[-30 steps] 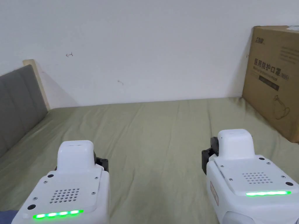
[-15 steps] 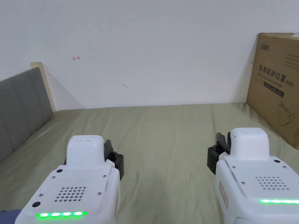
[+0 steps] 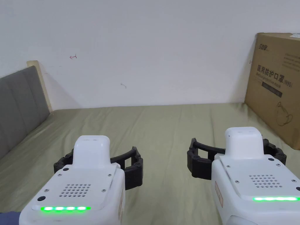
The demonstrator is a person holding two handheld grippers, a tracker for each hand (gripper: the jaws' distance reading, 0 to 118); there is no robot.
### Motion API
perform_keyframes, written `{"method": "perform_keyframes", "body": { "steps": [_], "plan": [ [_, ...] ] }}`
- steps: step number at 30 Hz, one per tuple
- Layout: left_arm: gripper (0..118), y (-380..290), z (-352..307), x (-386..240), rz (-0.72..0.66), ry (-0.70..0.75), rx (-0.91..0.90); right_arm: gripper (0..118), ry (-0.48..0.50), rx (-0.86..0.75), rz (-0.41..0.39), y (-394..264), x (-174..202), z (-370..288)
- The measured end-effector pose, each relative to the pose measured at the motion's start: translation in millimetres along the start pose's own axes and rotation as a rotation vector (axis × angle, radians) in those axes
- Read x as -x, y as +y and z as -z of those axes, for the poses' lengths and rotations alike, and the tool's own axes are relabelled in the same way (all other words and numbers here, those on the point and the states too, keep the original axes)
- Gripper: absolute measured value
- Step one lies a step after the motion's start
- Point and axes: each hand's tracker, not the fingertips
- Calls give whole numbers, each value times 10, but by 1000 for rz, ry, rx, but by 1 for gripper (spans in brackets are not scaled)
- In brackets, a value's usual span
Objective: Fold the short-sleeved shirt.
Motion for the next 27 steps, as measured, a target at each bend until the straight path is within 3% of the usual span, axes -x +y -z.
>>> {"method": "perform_keyframes", "body": {
  "steps": [5,21,27],
  "plan": [
    [100,42,9,75,-76,4,35,114,-37,21,-3,10,-29,33],
    [100,42,10,46,-32,20,27,114,-30,62,-19,-102,-58,62],
    [100,32,-30,3,47,4,-41,114,-26,75,-25,-129,-72,74]
  ]
}}
